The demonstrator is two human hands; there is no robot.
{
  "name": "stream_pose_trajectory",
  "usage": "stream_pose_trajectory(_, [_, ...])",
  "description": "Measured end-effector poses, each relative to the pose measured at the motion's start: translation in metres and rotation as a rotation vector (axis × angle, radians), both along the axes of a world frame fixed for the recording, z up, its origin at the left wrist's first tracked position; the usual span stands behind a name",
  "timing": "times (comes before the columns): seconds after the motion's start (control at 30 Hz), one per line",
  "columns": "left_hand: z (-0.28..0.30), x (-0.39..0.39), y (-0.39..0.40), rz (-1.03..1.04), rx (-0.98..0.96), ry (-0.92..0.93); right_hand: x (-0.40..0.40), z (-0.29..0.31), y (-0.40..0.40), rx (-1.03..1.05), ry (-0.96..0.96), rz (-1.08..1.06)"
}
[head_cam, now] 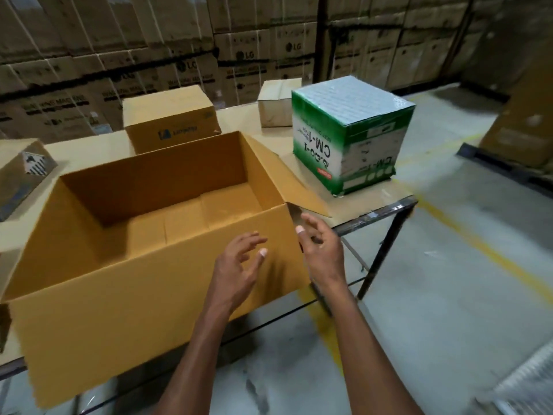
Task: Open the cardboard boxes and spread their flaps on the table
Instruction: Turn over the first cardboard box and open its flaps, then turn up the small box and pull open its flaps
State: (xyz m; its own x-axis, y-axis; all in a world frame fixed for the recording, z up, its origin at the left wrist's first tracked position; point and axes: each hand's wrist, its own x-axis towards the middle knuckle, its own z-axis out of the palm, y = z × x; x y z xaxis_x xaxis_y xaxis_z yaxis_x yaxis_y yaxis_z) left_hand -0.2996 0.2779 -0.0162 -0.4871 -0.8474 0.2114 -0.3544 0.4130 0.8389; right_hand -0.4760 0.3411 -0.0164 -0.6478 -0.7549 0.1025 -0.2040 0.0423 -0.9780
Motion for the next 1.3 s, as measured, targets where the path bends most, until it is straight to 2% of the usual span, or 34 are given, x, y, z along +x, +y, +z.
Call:
stream_pose_trajectory(0.2, [-0.002, -0.141, 0.028, 0.034, 0.12, 0.154, -0.116, -0.012, 0.033, 0.061, -0.033, -0.012])
stream_pose_trajectory(0.33, [-0.005, -0.222, 0.046, -0.011, 0.186, 0.182, -0.189, -0.011, 0.045, 0.093, -0.023, -0.002])
stream_pose_trajectory(0.5, [-0.01, -0.278, 0.033, 0.032, 0.238, 0.198, -0.26, -0.01, 0.031, 0.116, -0.019, 0.024])
stream_pose_trajectory(0.7, [-0.017, -0.333, -0.028, 0.146, 0.253, 0.22, -0.33, -0.019, -0.022, 0.118, -0.071, 0.042])
stream_pose_trajectory(0.9, [-0.013, -0.411, -0.1, 0.221, 0.224, 0.264, -0.403, -0.015, -0.089, 0.111, 0.023, 0.024])
stream_pose_trajectory(1.07, [0.01, -0.457, -0.159, 0.381, 0.078, 0.309, -0.463, 0.006, -0.151, -0.011, 0.191, 0.015])
stream_pose_trajectory(1.2, [0.019, -0.475, -0.19, 0.408, 0.055, 0.31, -0.498, 0.02, -0.189, -0.131, 0.36, -0.116])
stream_pose_trajectory(1.3, [0.018, -0.486, -0.219, 0.414, 0.124, 0.245, -0.531, 0.026, -0.22, -0.134, 0.423, -0.23])
